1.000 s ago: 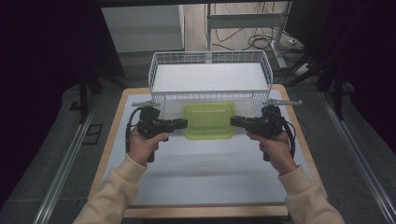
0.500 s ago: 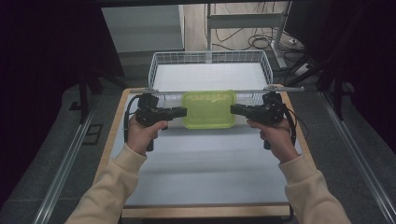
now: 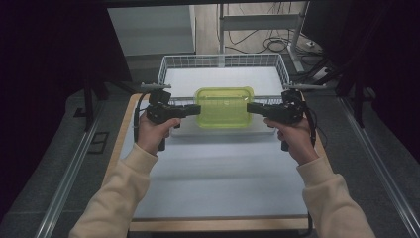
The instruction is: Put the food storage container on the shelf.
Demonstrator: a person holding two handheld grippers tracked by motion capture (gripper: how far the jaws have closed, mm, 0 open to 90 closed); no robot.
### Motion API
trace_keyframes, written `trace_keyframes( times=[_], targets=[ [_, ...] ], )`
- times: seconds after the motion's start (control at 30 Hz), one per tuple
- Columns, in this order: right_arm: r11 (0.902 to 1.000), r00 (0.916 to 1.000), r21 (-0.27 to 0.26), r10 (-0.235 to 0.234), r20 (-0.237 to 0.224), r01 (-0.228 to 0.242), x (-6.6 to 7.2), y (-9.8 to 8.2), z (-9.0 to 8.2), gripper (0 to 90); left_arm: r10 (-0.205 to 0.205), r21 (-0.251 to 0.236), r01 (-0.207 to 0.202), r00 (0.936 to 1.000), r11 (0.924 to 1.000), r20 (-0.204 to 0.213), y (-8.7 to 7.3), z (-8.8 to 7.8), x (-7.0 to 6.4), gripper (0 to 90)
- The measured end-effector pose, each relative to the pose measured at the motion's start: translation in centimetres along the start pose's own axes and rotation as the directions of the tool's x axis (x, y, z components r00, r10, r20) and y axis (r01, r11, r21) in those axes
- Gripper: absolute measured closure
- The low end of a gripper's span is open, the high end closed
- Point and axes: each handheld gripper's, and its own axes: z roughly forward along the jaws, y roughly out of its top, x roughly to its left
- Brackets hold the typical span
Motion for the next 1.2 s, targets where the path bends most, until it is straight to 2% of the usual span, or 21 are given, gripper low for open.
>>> trace_keyframes(
  times=[0.3, 0.53, 0.8, 1.03, 1.1, 1.2],
  targets=[
    [0.9999, 0.9999, 0.005, -0.014, 0.006, 0.014, -0.1, 1.3, 0.2, 80.8, -0.005, -0.007, 0.005, 1.0, 1.0, 0.004, 1.0, 0.1, 0.5, 80.9],
    [1.0, 0.9999, -0.009, -0.002, 0.011, 0.002, -0.4, 2.5, 0.5, 80.8, 0.003, -0.006, -0.003, 1.0, 1.0, -0.006, 2.5, 0.3, 0.8, 80.9],
    [1.0, 0.9996, -0.007, 0.004, 0.029, -0.004, -0.8, 3.8, 1.2, 80.7, -0.005, -0.003, 0.005, 0.9999, 1.0, -0.015, 3.7, 0.7, 1.6, 80.8],
    [0.9994, 0.9988, -0.018, 0.031, 0.037, -0.031, -2.2, 4.9, 1.8, 80.5, -0.001, 0.016, 0.002, 0.9996, 0.9999, -0.029, 5.5, 1.6, 2.4, 80.7],
    [0.9992, 0.9981, -0.024, 0.032, 0.052, -0.031, -2.5, 5.8, 2.2, 80.4, -0.01, 0.009, 0.011, 0.9993, 0.9999, -0.037, 6.1, 1.8, 2.8, 80.5],
    [0.9989, 0.9977, -0.028, 0.038, 0.057, -0.037, -2.8, 6.1, 2.5, 80.3, -0.008, 0.011, 0.008, 0.999, 0.9999, -0.045, 6.5, 2.0, 3.2, 80.6]
  ],
)
